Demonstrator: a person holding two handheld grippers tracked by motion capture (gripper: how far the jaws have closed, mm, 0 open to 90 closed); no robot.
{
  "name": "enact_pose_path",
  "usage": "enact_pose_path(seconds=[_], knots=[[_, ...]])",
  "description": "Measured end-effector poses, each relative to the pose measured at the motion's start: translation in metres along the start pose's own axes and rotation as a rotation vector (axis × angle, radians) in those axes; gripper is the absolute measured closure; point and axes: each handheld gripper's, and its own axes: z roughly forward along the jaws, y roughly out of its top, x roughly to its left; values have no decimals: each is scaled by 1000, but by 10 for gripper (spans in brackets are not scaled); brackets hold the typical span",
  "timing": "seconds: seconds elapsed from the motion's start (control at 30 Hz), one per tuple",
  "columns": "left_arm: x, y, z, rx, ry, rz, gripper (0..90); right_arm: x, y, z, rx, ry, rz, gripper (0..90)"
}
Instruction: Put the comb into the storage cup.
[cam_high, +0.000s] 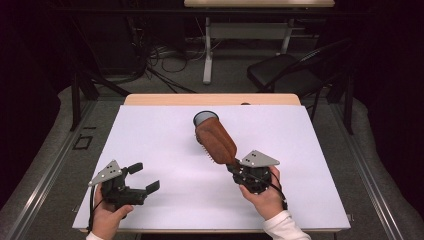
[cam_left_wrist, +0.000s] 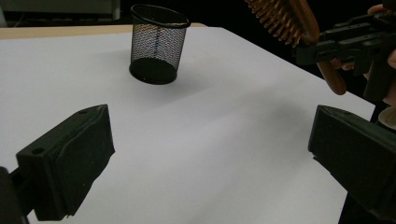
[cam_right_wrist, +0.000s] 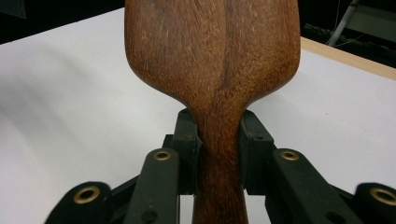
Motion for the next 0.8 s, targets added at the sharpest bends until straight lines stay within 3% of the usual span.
enact_pose_path(seconds=[0.33, 0.5, 0.8], knots=[[-4, 6, 3, 18, -33, 6, 3, 5, -1, 2, -12, 22, -8, 723], [-6, 16, 9, 38, -30, 7, 3, 6, -1, 1, -19, 28, -8, 723], [-13, 35, 26, 54, -58, 3, 3, 6, 0, -1, -33, 29, -5, 723]])
